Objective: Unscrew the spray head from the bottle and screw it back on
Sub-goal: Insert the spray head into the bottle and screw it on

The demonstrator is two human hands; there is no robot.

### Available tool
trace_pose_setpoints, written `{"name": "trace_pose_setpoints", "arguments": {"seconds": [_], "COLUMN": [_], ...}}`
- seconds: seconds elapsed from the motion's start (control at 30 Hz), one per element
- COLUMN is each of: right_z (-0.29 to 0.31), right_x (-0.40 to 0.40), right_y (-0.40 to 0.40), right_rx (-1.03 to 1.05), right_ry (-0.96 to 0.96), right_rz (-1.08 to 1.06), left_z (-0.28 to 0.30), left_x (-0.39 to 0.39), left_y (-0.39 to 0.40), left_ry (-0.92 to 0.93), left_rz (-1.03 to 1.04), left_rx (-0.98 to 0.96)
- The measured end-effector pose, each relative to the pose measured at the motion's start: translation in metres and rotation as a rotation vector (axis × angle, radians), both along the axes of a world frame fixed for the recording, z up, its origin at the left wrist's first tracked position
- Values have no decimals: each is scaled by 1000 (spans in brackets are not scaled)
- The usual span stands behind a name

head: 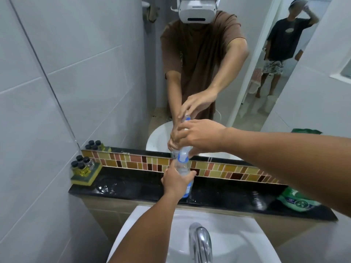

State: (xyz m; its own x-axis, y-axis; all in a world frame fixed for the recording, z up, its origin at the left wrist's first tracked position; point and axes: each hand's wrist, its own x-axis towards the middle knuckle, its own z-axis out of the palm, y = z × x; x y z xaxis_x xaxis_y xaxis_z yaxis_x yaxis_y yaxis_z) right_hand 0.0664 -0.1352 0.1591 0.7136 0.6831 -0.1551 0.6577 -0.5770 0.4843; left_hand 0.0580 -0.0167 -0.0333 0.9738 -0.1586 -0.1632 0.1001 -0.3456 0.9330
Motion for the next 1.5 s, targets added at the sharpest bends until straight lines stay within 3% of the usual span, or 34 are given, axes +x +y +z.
{"name": "trace_pose_setpoints", "arguments": {"seconds": [0.13,0.33,0.5,0.6,0.67,0.73,0.77,0.83,0.9,1.0,1.07,1.2,1.5], "right_z": [-8,-25,-29,-45,-41,-23,-13,3,3,-7,-12,-21,-45], "right_x": [2,1,-5,-14,-22,-29,-30,-31,-33,-30,-19,-2,4], "right_y": [-3,-11,-1,27,45,43,37,20,7,10,15,24,45], "right_rx": [217,358,411,757,985,1080,1051,768,433,128,100,230,503], "right_ry": [170,406,413,463,617,804,788,496,241,143,102,245,218], "right_rz": [-175,-442,-630,-938,-1166,-1324,-1348,-1212,-852,-317,-181,-370,-869], "left_z": [-1,2,1,-2,-7,-6,-4,-2,-2,-3,-3,-9,0], "left_x": [1,-1,0,2,3,3,2,1,1,1,0,1,-1], "left_y": [0,-3,-4,-4,-2,-1,0,0,-1,-1,-2,-4,-4], "left_ry": [39,33,16,-32,-55,-19,-11,-28,-44,-53,-13,-22,0], "left_rz": [27,70,66,29,7,-18,-14,8,7,12,33,37,31], "left_rx": [-41,-20,28,42,20,-43,-45,-22,-10,-4,-22,-1,-43]}}
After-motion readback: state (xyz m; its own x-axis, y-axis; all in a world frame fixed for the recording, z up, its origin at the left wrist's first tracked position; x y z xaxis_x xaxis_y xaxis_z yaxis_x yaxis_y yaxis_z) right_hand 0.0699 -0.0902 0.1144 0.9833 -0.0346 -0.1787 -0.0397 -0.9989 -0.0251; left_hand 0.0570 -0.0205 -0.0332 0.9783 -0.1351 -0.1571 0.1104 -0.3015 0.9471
